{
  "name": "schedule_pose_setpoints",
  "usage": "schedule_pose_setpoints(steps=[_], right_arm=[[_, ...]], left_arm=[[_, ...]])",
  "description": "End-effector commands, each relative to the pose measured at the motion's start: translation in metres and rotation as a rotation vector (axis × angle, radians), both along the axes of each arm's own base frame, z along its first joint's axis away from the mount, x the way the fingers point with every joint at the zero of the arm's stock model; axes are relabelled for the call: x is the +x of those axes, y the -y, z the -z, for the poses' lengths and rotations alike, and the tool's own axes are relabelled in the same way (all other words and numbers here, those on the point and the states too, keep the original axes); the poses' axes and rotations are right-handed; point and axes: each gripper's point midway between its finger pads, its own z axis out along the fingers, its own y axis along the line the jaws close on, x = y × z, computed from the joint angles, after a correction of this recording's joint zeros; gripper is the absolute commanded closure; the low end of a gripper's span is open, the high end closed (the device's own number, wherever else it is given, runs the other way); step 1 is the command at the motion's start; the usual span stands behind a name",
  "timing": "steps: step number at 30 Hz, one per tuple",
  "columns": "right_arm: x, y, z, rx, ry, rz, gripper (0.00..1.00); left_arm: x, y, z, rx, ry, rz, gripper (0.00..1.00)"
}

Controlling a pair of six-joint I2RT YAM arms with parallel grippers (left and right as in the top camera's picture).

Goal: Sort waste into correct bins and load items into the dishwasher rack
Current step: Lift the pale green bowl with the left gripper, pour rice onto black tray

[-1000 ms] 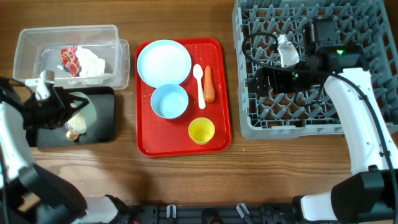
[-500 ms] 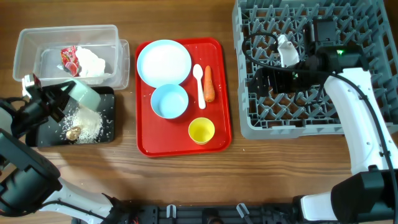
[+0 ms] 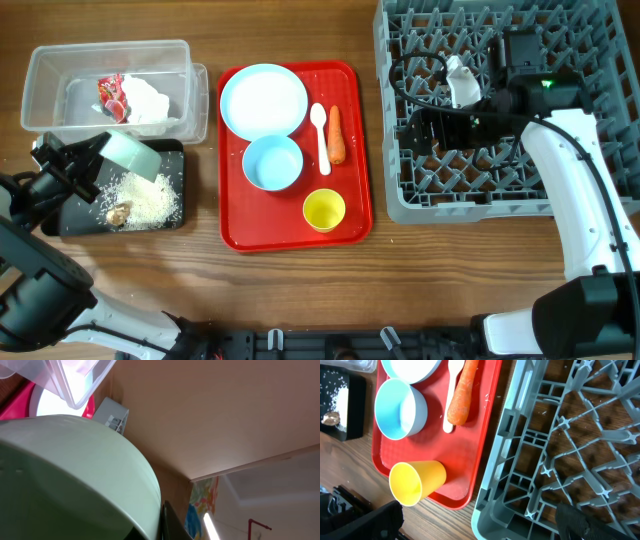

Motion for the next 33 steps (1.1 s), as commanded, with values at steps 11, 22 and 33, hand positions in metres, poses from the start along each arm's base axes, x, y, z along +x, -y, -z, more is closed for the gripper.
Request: schedule_pose_setpoints(steps=[11,22,33], right_arm=[[0.002,0.0,0.001,-0.005,-0.002,0.003,0.0],[0.003,0.0,0.001,-0.006,-0.001,0.003,0.0],[0.003,0.0,0.001,-0.004,-0.003,0.006,0.0]], left_arm=[[-0.018,0.046,0.007,0.308,0.066,0.224,0.96],[-0.039,0.132,-0.08,0.51,0.387,0.426,0.96],[-0.079,0.219,0.022,1.344,-0.231,0.791,0.96]])
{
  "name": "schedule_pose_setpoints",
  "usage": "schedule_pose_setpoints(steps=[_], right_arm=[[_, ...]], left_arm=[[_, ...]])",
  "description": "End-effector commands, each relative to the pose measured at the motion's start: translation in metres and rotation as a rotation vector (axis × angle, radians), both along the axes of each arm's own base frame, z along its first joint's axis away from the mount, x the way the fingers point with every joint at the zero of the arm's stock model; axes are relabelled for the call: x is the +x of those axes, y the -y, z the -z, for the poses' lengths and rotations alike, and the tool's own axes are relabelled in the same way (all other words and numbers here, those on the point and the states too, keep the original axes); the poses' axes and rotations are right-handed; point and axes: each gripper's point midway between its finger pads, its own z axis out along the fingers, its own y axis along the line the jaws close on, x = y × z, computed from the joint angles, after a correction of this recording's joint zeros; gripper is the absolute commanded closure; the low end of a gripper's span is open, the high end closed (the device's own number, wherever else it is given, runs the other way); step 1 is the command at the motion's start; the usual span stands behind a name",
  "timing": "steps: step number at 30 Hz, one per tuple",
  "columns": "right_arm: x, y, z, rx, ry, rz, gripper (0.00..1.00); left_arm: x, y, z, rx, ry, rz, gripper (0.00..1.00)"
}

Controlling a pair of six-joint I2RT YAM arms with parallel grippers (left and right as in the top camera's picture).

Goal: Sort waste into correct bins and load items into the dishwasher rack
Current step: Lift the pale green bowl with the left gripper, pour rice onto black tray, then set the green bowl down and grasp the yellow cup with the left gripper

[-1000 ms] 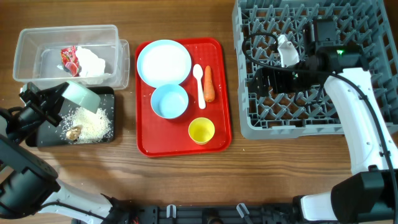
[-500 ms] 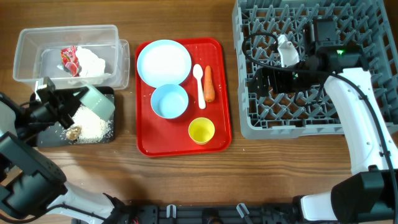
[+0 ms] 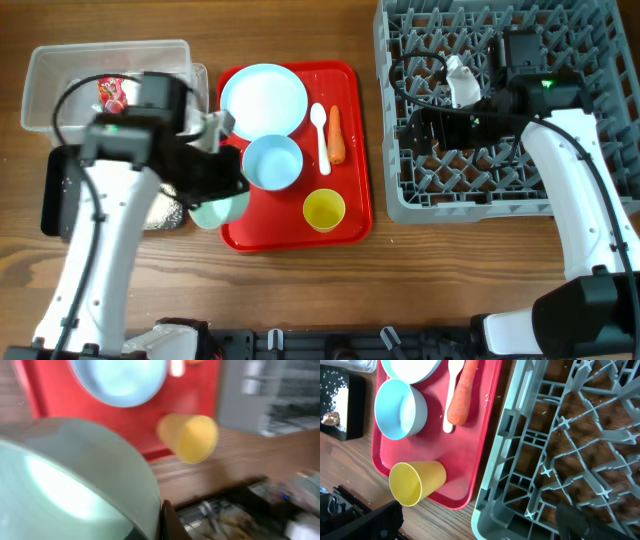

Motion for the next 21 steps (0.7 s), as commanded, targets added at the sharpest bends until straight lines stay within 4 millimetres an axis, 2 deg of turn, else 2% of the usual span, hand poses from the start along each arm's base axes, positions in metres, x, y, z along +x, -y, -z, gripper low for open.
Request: schedule_pose_setpoints(steps=[1,4,5,6,8,14,16,17,18,19,21], right_arm=[[0.003,0.0,0.001,-0.004,-0.001,0.005,0.0],[0.002,0.0,0.001,-0.004,-0.003,0.005,0.0],[0.003,0.0,0.001,-0.004,-0.002,0.005,0.0],[0.003,0.0,0.001,-0.004,-0.002,0.005,0.0],[0.004,0.0,0.001,-0.003,0.006,0.005,0.0],[0.004,0.0,0.001,-0.004,0.007,0.005,0.0],[0.004,0.0,0.001,-0.004,0.005,0.005,0.0],[0.004,0.0,0.001,-0.005,0.006,0.004,0.0],[0.004,0.0,0.001,-0.004,0.007,0.004,0.0],[0.005,0.0,0.001,-0.004,0.008,0.005,0.0],[0.005,0.0,0.001,-0.004,0.008,0.004,0.0]], left_arm=[[0.004,0.012,0.028,0.176,0.003,-0.131,0.96],[0.006,0.021,0.063,0.254,0.029,-0.17,0.96],[0.006,0.027,0.081,0.244,0.034,-0.173,0.96],[0.006,0.028,0.09,0.243,0.029,-0.181,0.96],[0.012,0.032,0.119,0.239,0.031,-0.188,0.96],[0.005,0.035,0.16,0.301,-0.075,-0.153,0.96],[0.001,0.035,0.166,0.315,-0.1,-0.145,0.96],[0.001,0.035,0.166,0.315,-0.101,-0.145,0.92],[0.001,0.036,0.165,0.311,-0.102,-0.144,0.81],[0.0,0.035,0.165,0.31,-0.105,-0.144,0.62],[0.005,0.033,0.152,0.314,-0.116,-0.157,0.59]])
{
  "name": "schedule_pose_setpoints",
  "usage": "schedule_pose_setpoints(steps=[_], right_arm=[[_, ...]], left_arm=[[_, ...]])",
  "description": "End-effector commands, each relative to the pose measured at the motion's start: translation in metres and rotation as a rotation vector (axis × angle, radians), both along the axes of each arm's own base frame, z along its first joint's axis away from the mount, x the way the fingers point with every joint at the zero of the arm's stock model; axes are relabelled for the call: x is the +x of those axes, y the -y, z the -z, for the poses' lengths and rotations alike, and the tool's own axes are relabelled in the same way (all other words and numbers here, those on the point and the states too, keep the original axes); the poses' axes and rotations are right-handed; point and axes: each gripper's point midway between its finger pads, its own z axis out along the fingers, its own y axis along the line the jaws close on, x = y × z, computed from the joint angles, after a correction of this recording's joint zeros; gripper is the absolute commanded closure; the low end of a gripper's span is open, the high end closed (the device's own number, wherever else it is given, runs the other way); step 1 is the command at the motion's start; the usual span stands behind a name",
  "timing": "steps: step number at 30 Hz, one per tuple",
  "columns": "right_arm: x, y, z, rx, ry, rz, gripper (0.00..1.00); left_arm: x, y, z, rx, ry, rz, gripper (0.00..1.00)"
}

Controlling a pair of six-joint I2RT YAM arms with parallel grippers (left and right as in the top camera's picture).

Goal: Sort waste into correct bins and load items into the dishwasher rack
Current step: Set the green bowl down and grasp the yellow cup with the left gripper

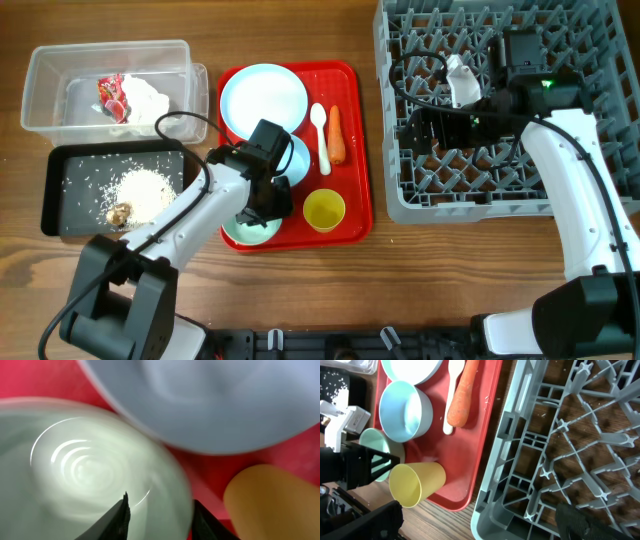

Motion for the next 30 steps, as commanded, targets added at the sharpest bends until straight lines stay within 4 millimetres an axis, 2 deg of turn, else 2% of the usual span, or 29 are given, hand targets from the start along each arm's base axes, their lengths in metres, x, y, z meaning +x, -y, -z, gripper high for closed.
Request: schedule_pose_setpoints(steps=[1,2,4,7,11,12,16,19,20,23,25,27,28,30], right_arm=[[0.003,0.0,0.001,-0.005,0.0,0.005,0.0],[0.003,0.0,0.001,-0.004,0.0,0.005,0.0],[0.003,0.0,0.001,-0.004,-0.001,0.005,0.0],[0.003,0.0,0.001,-0.004,0.001,0.005,0.0],[0.003,0.0,0.001,-0.004,0.002,0.005,0.0],[0.003,0.0,0.001,-0.004,0.001,0.005,0.0],[0.003,0.0,0.001,-0.004,0.0,0.005,0.0],[0.003,0.0,0.001,-0.004,0.0,0.005,0.0],[0.003,0.0,0.001,-0.004,-0.001,0.005,0.0],[0.003,0.0,0.001,-0.004,0.0,0.005,0.0],[0.003,0.0,0.001,-0.005,0.0,0.004,0.0],[0.001,0.0,0.002,-0.005,-0.007,0.002,0.0],[0.0,0.0,0.002,-0.004,-0.012,0.002,0.0],[-0.003,-0.012,-0.005,0.075,-0.019,-0.021,0.0]], left_arm=[[0.013,-0.003,-0.021,0.004,0.005,-0.026,0.58],[0.019,-0.003,-0.031,-0.003,0.019,-0.029,0.58],[0.03,0.011,-0.058,-0.082,0.038,0.022,0.55],[0.031,0.046,-0.086,-0.262,0.045,0.127,0.46],[0.017,0.059,-0.085,-0.243,0.044,0.258,0.48],[0.014,0.058,-0.081,-0.204,0.044,0.271,0.52],[0.008,0.059,-0.062,-0.124,-0.002,0.304,0.54],[0.005,0.059,-0.043,-0.1,-0.06,0.306,0.66],[0.004,0.059,-0.034,-0.089,-0.087,0.304,0.75],[0.004,0.058,-0.027,-0.081,-0.107,0.302,0.96],[0.006,0.058,-0.028,-0.085,-0.1,0.289,0.96],[0.011,0.049,-0.038,-0.118,-0.111,0.213,0.96],[0.014,0.047,-0.048,-0.162,-0.113,0.183,0.96],[0.031,0.048,-0.082,-0.358,-0.071,0.128,0.96]])
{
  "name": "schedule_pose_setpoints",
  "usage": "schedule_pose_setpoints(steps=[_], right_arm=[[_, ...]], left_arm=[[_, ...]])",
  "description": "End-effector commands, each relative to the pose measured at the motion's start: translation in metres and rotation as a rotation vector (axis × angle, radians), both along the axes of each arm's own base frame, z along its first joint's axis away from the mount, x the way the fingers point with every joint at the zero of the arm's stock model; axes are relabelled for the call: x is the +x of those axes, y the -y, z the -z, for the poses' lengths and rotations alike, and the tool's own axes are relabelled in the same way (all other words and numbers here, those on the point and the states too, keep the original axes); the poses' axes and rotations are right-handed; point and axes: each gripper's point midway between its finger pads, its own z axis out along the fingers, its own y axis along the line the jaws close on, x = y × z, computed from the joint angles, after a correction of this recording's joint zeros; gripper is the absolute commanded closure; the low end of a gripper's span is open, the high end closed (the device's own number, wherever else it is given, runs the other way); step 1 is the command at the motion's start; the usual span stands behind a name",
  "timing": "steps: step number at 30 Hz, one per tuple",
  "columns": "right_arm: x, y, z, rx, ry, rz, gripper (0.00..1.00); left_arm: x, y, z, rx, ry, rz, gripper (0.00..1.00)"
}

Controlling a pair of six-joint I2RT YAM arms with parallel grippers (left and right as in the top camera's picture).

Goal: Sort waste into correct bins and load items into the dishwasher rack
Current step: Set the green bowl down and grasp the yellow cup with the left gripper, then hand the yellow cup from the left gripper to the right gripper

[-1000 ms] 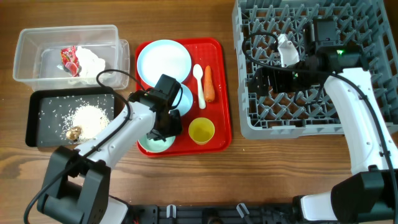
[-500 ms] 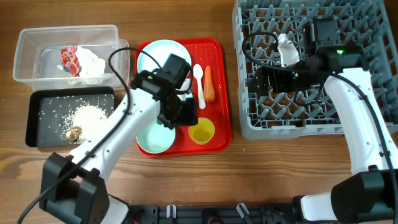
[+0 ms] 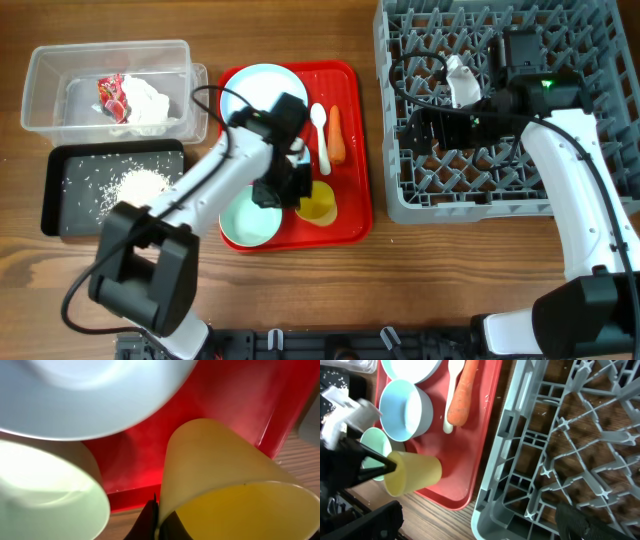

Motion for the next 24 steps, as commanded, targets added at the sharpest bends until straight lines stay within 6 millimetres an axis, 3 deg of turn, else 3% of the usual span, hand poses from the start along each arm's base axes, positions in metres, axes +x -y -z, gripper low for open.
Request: schedule_pose_setpoints(steps=[1,3,4,7,9,17,24], right_arm=[[-0.002,-0.023,-0.013,0.144,0.001,-0.058,0.0],[-0.009,-0.059,-0.048,0.411,0.089,-0.228,0.01],[-0.009,-0.068,-0.062,0.494,0.125,-0.265,0.0],[-0.008,-0.089,-0.104,0.715,0.26,-0.392,0.0],[-0.009,-0.099,-0.121,0.786,0.326,-0.463,0.0],[-0.015,-0.122,-0.138,0.847,0.4,-0.578,0.02],[-0.018,-0.141,-0.147,0.865,0.4,-0.614,0.16]], left_arm=[[0.032,0.009,-0.067,-0.334,0.08,-0.098,0.96],[0.052,0.018,-0.126,-0.703,0.176,-0.078,0.96],[0.058,0.018,-0.147,-0.828,0.208,-0.063,0.96],[0.062,0.022,-0.197,-1.129,0.275,0.026,0.96],[0.06,0.025,-0.221,-1.264,0.315,0.109,0.96],[0.059,0.03,-0.229,-1.3,0.296,0.126,0.96],[0.053,0.041,-0.231,-1.307,0.292,0.168,0.96]])
